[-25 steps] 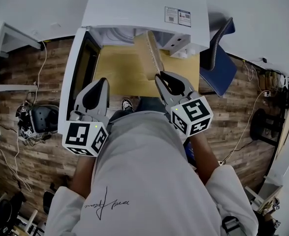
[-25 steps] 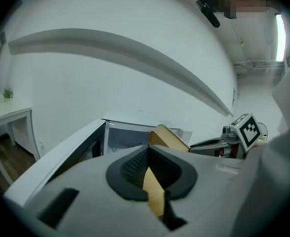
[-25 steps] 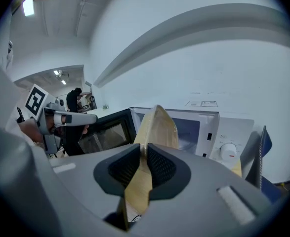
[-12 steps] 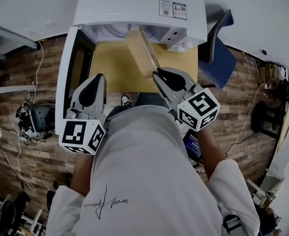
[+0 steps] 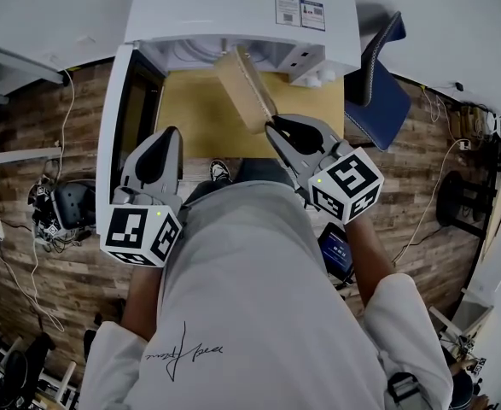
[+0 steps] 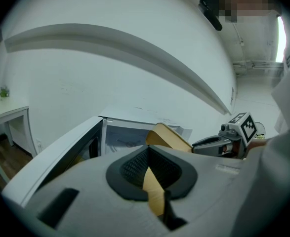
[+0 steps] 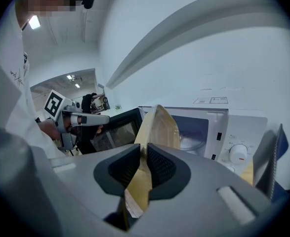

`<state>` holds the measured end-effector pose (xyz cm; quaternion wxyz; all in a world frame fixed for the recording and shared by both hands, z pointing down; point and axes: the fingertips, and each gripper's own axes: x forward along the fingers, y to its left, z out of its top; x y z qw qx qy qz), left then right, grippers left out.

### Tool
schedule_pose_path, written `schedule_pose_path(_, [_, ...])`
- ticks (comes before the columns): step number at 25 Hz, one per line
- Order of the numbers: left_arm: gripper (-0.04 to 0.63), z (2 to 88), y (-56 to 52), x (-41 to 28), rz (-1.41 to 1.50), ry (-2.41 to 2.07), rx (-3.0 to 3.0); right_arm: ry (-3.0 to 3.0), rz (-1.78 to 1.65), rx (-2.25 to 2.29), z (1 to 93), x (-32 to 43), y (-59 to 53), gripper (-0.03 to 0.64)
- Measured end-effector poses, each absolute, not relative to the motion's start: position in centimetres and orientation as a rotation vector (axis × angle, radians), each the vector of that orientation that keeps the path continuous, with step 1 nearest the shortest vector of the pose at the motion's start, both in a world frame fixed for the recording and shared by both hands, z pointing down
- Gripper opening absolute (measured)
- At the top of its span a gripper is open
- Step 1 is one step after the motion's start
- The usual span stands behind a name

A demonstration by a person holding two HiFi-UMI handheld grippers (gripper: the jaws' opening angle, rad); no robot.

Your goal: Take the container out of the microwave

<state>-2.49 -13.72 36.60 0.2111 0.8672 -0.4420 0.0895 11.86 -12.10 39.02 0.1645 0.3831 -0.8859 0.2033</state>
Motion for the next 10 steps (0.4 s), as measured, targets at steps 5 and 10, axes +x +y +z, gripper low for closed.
schedule_pose_path(5, [-0.008, 36.85, -13.56, -2.44, 0.258, -1.210, 2.417, -2.522, 0.569, 1.075, 39.01, 11.39, -12.06, 0.057])
schedule_pose_path(10, [-0.008, 36.86, -13.51, -2.79, 0.258, -1.211, 2.415, -2.520, 0.563, 1.059, 39.08, 10.89, -11.97, 0.057])
